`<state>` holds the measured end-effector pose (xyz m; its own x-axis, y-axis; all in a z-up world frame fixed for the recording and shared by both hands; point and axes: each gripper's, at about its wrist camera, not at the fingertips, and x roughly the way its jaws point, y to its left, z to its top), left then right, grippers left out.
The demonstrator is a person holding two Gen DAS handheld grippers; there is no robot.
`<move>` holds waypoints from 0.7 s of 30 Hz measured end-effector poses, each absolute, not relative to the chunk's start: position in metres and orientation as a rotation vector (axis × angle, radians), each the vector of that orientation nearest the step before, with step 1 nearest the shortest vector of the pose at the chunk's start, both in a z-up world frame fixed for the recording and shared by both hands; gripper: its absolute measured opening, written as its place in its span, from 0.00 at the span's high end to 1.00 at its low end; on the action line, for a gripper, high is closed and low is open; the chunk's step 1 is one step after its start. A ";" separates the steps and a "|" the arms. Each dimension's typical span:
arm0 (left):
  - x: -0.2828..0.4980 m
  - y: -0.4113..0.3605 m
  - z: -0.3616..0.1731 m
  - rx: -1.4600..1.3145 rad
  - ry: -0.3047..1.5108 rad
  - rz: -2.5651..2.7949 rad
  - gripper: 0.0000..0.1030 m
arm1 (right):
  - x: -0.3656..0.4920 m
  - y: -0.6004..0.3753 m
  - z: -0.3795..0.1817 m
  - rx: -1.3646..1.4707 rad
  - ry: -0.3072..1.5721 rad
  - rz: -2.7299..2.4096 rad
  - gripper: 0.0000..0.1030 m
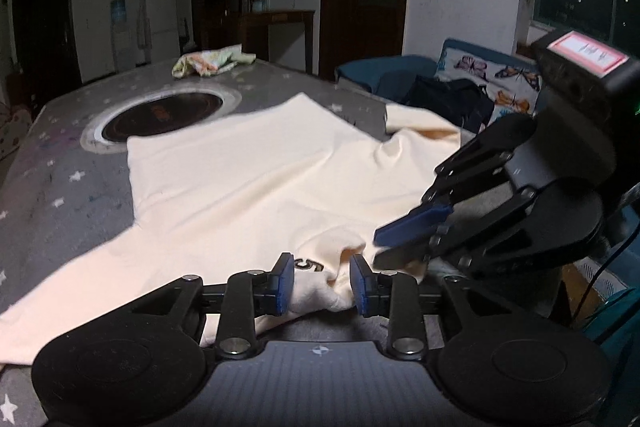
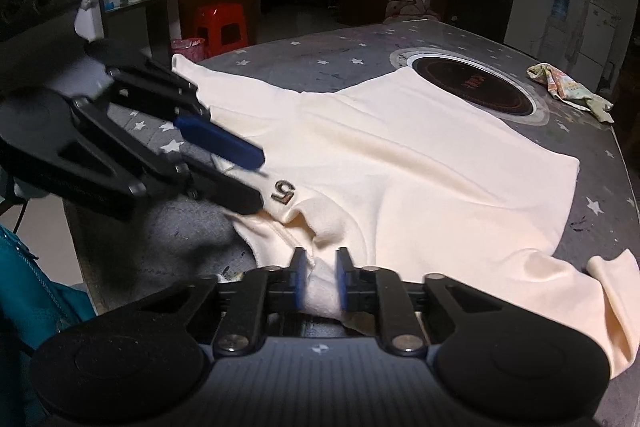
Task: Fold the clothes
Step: 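Lower the shirt onto the table with both grippers, spreading it flat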
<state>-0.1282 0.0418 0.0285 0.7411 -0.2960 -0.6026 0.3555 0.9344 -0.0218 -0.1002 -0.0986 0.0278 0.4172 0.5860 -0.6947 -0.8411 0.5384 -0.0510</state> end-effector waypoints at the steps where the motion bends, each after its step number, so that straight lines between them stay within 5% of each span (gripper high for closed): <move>1: -0.128 0.042 0.027 0.099 0.649 -0.356 0.68 | -0.100 -0.099 0.028 -0.425 0.676 0.928 0.91; 7: -0.132 0.051 0.028 0.087 0.645 -0.343 0.84 | -0.102 -0.108 0.037 -0.377 0.652 0.920 0.97; 21: -0.152 0.059 0.029 0.100 0.625 -0.404 0.81 | -0.103 -0.131 0.046 -0.336 0.698 0.992 0.93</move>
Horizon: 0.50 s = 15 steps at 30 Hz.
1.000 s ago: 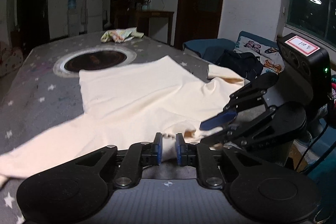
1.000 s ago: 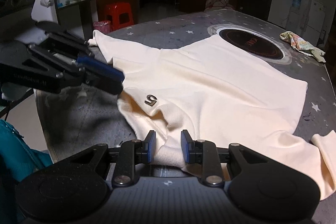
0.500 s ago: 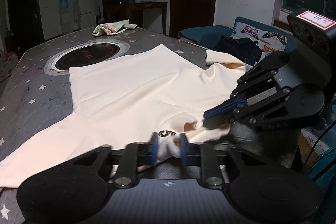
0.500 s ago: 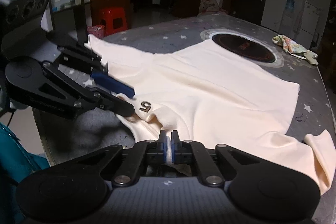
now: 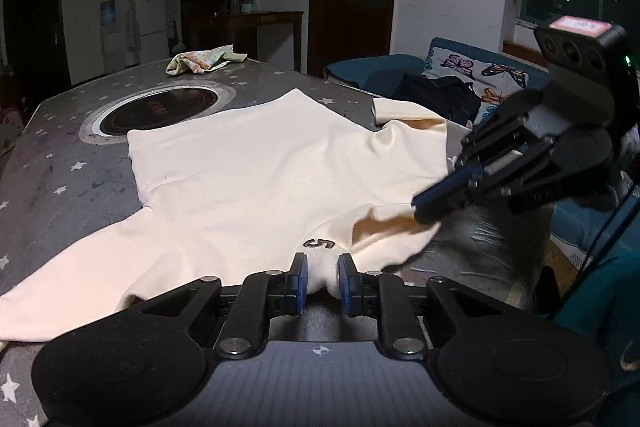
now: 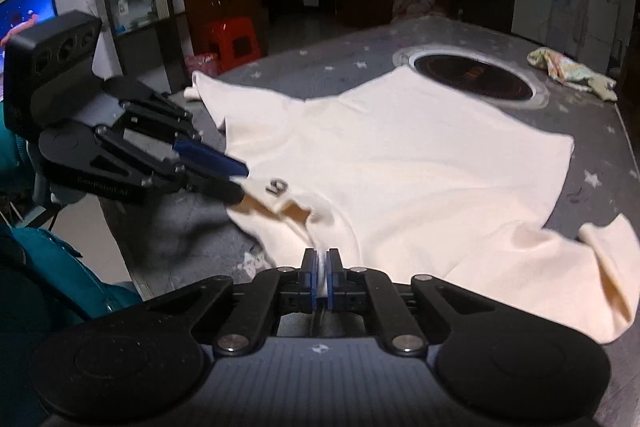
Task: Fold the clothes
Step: 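Lower the shirt onto the table with both grippers, spreading it flat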
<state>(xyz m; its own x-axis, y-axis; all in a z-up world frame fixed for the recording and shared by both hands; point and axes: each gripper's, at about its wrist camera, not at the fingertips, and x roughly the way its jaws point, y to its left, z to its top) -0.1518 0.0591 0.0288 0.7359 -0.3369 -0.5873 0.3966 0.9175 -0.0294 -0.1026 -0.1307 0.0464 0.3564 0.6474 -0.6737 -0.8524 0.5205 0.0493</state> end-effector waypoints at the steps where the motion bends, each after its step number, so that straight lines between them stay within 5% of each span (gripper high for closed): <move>1: -0.152 0.060 0.030 0.100 0.620 -0.404 0.81 | -0.102 -0.129 0.049 -0.333 0.686 0.997 0.92; 10: -0.148 0.060 0.036 0.091 0.595 -0.400 0.81 | -0.093 -0.092 0.036 -0.381 0.646 1.043 0.74; 15: -0.141 0.060 0.038 0.066 0.588 -0.396 0.81 | -0.087 -0.085 0.028 -0.365 0.653 1.032 0.95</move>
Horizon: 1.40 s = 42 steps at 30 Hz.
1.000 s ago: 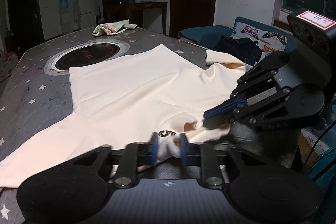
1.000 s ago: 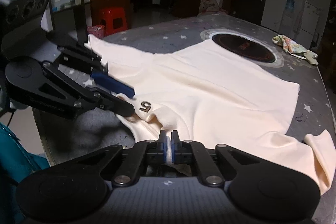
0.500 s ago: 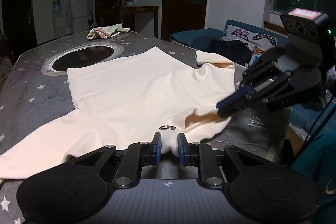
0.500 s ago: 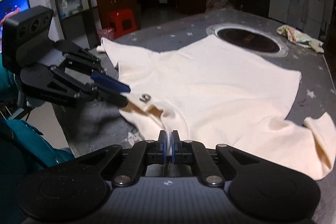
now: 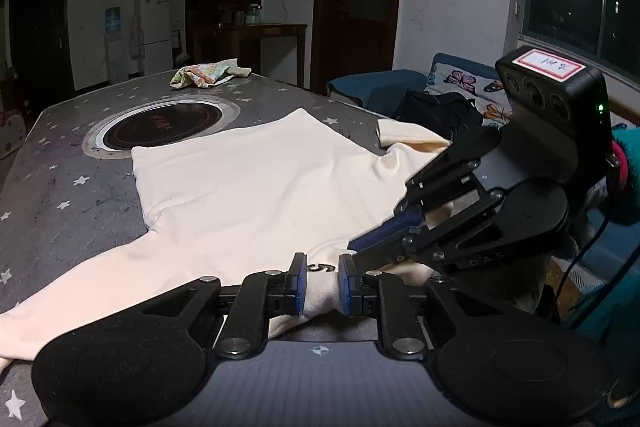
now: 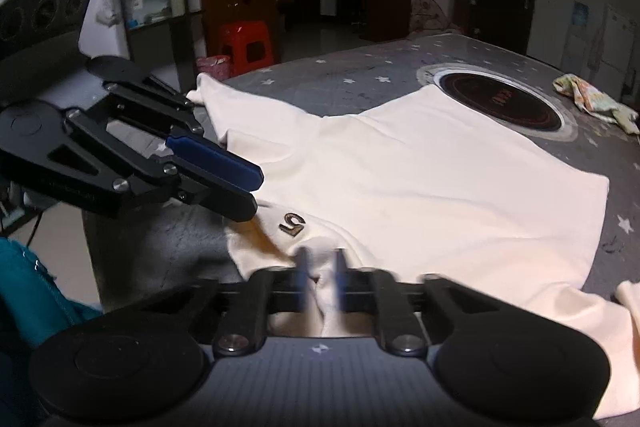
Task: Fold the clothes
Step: 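Lower the shirt onto the table with both grippers, spreading it flat, then open the right gripper and withdraw it while the left gripper holds the hem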
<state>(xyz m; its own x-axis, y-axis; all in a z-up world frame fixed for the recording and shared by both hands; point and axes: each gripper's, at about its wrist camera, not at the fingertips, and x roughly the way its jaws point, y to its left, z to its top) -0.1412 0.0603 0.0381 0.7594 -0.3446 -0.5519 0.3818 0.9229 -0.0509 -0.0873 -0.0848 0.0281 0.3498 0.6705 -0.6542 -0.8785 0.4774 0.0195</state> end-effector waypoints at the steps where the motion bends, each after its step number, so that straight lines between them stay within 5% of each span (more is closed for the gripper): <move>1: -0.139 0.061 0.039 0.059 0.586 -0.396 0.81 | -0.088 -0.086 0.030 -0.366 0.648 1.041 0.95; 13: -0.113 0.052 0.019 0.040 0.650 -0.416 0.81 | -0.097 -0.097 0.032 -0.364 0.690 1.118 0.88; 22: -0.115 0.054 0.012 0.030 0.668 -0.421 0.80 | -0.063 -0.148 0.051 -0.186 0.667 0.927 0.69; 34: -0.114 0.055 0.011 0.015 0.671 -0.414 0.79 | 0.042 -0.194 0.021 0.031 0.769 0.505 0.67; 42: -0.113 0.056 0.012 0.010 0.673 -0.419 0.79 | 0.033 -0.228 0.014 -0.179 0.637 0.173 0.61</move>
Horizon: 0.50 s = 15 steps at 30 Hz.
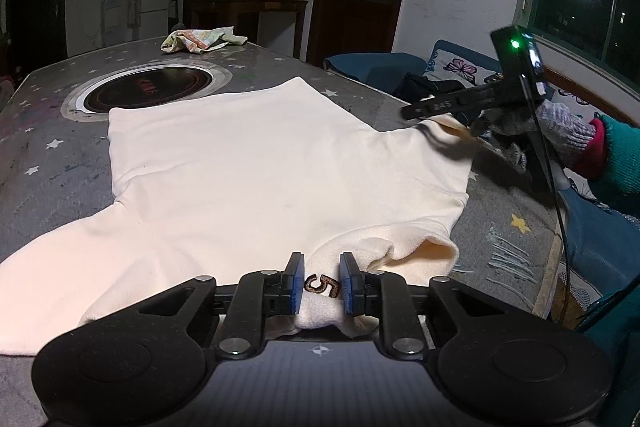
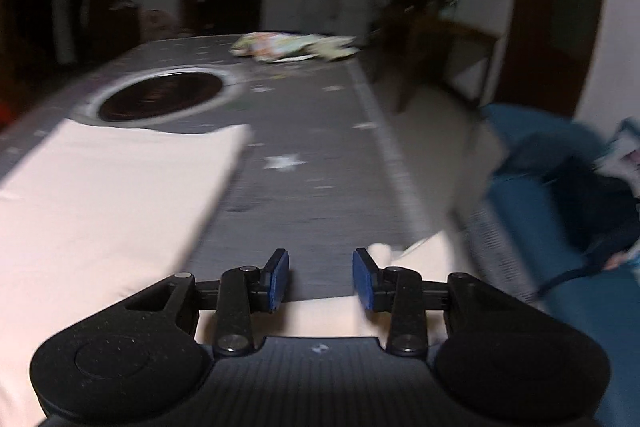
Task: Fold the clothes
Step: 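Open the right gripper and withdraw it while the left gripper holds the hem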
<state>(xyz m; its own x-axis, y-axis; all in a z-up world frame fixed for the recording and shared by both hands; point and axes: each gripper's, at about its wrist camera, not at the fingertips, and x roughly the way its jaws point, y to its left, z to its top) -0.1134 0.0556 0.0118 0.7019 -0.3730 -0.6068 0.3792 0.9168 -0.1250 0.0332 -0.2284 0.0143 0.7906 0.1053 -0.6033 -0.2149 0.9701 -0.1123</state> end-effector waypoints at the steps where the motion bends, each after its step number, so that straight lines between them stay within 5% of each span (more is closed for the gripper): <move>1: -0.113 0.056 0.012 0.009 0.674 -0.418 0.79 | 0.031 -0.233 0.014 -0.205 0.627 0.141 0.57; 2: -0.113 0.056 0.012 0.009 0.674 -0.418 0.79 | 0.028 -0.238 0.014 -0.230 0.618 0.109 0.51; 15: -0.111 0.058 0.010 0.005 0.680 -0.398 0.67 | 0.004 -0.259 0.023 -0.395 0.532 -0.082 0.43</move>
<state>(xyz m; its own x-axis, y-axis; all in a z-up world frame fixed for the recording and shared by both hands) -0.1110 0.0580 0.0099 0.7053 -0.3568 -0.6126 0.3600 0.9247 -0.1240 0.0042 -0.2590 0.0235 0.8604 -0.1775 -0.4777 -0.0247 0.9217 -0.3870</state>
